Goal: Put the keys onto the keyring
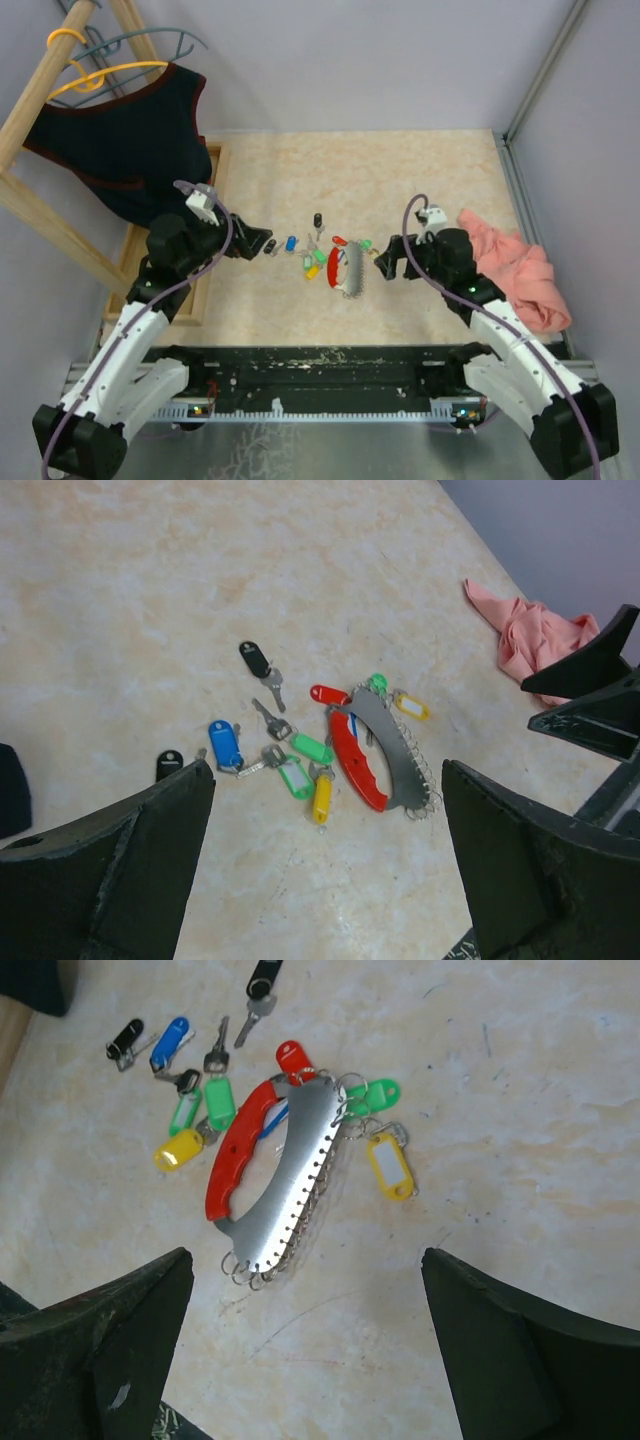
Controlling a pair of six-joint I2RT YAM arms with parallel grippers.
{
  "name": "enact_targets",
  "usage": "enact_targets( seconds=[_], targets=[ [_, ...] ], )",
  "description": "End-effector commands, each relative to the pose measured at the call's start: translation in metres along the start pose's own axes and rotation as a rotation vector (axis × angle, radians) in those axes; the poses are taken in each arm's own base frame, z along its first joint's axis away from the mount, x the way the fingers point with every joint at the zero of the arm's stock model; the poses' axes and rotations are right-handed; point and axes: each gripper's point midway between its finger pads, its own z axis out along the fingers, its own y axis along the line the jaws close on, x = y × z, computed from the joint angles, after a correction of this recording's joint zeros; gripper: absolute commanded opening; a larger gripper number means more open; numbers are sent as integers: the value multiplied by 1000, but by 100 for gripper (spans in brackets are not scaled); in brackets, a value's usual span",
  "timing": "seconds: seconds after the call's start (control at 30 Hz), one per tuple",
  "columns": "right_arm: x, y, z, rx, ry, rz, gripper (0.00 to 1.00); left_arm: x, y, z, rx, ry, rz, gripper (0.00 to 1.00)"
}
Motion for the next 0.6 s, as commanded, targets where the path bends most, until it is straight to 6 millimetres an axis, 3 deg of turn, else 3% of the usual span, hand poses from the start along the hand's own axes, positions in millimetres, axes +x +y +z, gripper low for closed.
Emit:
enact_targets(
  seconds=[0.0,0.27,0.57],
  targets=[
    [-19,13,20,42,-37,-100,97,27,-11,13,92,47,-105,100],
    [6,37,59,62,70,-182,96,90,-26,43,159,144,-178,97],
    [32,42,103,177,152,-240,86,146,-15,59,100,277,-224,91]
  ],
)
